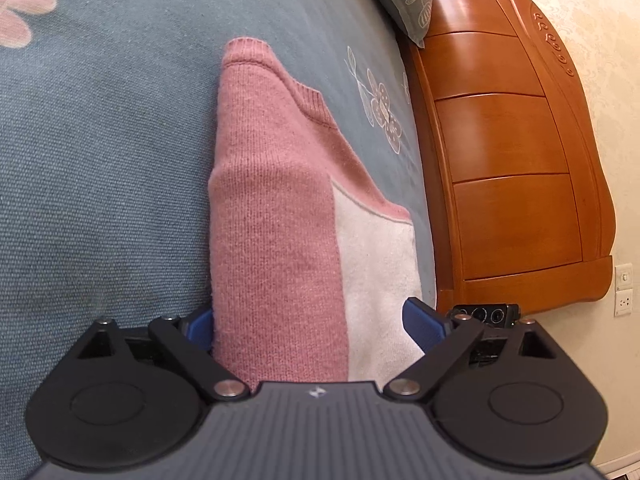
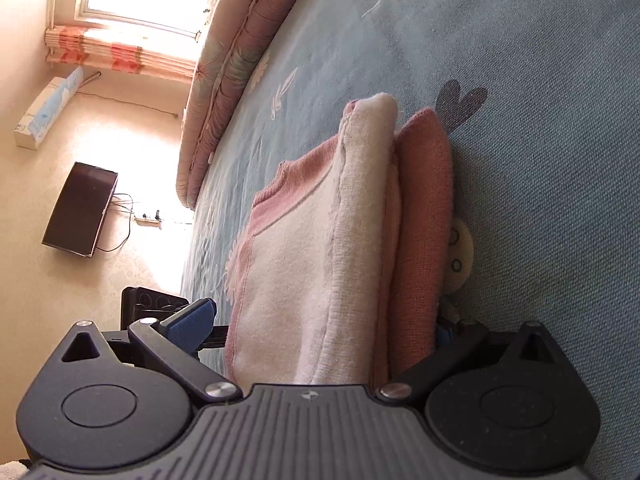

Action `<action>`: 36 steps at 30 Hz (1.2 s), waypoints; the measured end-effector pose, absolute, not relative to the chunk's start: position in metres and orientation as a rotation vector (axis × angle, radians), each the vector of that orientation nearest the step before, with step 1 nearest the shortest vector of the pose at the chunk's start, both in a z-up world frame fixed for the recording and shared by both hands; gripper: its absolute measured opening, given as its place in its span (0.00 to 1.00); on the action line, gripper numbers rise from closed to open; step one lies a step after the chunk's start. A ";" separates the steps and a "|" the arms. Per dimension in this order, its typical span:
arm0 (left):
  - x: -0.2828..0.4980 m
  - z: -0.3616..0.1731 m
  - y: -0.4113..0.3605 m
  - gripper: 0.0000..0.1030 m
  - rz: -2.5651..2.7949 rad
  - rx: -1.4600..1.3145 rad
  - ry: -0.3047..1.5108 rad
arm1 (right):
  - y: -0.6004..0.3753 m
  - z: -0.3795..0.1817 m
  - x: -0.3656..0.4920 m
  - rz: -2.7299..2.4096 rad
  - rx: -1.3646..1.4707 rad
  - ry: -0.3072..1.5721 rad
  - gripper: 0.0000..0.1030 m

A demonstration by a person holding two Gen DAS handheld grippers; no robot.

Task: Fold clothes
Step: 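Close the right tool on the sweater's other edge while the left tool holds its edge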

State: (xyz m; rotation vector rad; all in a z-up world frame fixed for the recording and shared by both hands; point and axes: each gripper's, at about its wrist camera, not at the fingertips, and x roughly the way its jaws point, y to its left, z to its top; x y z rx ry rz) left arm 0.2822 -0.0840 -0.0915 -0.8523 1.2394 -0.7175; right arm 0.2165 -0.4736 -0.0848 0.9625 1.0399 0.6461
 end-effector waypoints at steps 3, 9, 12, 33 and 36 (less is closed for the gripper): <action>0.289 -0.089 -0.094 0.95 -0.712 -0.838 1.246 | -0.474 -0.087 0.222 0.646 1.007 1.019 1.00; 0.279 -0.085 -0.098 0.96 -0.738 -0.790 1.256 | -0.471 -0.086 0.213 0.662 1.003 1.039 1.00; 0.283 -0.087 -0.099 0.97 -0.729 -0.811 1.269 | -0.475 -0.089 0.214 0.674 1.037 1.028 1.00; 0.276 -0.060 -0.112 0.97 -0.794 -0.842 1.229 | -0.468 -0.055 0.222 0.671 1.017 1.000 1.00; 0.275 -0.062 -0.111 0.97 -0.804 -0.857 1.228 | -0.473 -0.052 0.220 0.666 1.020 0.991 1.00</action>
